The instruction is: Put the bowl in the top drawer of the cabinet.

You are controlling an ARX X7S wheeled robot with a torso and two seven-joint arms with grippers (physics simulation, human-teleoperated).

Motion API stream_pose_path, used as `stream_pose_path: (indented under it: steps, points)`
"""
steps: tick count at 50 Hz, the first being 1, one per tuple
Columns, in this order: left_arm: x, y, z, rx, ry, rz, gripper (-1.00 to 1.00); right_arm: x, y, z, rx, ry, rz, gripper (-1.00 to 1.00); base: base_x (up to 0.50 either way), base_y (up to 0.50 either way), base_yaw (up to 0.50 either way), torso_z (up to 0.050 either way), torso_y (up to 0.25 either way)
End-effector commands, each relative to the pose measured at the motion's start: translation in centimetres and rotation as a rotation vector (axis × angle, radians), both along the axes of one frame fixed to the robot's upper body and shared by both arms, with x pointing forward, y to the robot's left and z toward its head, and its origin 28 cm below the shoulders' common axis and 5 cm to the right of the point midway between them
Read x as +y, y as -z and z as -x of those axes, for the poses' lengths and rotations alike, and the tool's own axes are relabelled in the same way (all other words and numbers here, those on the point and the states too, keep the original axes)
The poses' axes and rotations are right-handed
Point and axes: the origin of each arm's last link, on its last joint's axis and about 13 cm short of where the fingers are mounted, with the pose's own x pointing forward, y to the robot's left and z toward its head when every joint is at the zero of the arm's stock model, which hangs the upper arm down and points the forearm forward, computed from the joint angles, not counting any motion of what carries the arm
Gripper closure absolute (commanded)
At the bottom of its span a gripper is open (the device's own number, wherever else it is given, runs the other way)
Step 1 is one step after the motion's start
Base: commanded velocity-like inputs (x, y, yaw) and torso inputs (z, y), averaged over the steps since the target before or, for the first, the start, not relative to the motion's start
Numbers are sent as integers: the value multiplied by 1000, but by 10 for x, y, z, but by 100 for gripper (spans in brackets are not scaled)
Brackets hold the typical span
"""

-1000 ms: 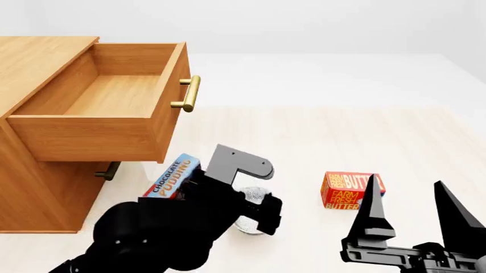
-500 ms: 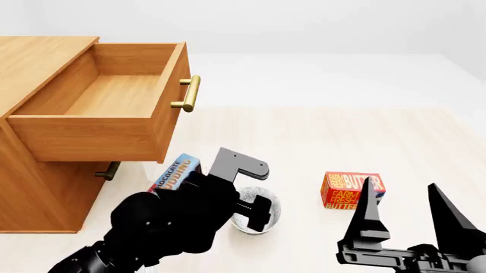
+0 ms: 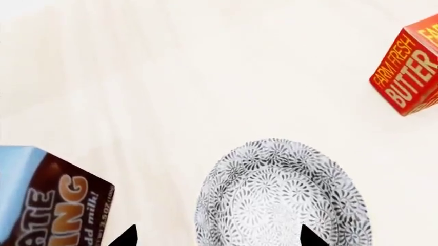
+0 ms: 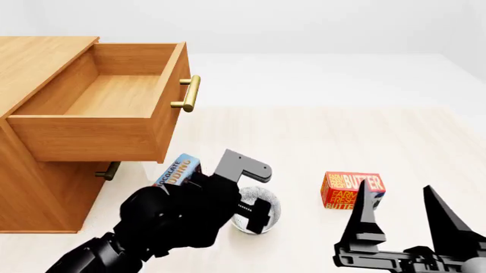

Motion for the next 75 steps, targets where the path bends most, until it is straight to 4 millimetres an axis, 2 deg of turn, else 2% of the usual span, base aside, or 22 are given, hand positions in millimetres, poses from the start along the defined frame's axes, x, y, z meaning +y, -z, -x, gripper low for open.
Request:
stream_pose_path:
  steps: [1, 19, 40, 54, 67, 68, 75]
  points:
    - [0, 3, -10, 16, -16, -21, -100, -1, -1, 1, -4, 3, -1, -100, 0, 0, 0, 0, 0]
    - [1, 14, -10, 151, 34, -47, -100, -2, -2, 0, -7, 9, -1, -100, 0, 0, 0, 0, 0]
    - [2, 21, -19, 135, 6, -52, -100, -2, -1, 1, -8, 11, -3, -100, 0, 0, 0, 0, 0]
    - [0, 37, -25, 165, 8, -32, -100, -3, -3, 3, -15, 16, -5, -100, 0, 0, 0, 0, 0]
    - [0, 40, -30, 165, 4, -17, -100, -4, -3, 2, -16, 17, -4, -100, 0, 0, 0, 0, 0]
    - [0, 40, -30, 162, 3, -17, 100, -4, -3, 2, -16, 17, -3, -100, 0, 0, 0, 0, 0]
    - [1, 40, -28, 158, 9, -20, 100, -4, -4, 2, -18, 17, -2, -100, 0, 0, 0, 0, 0]
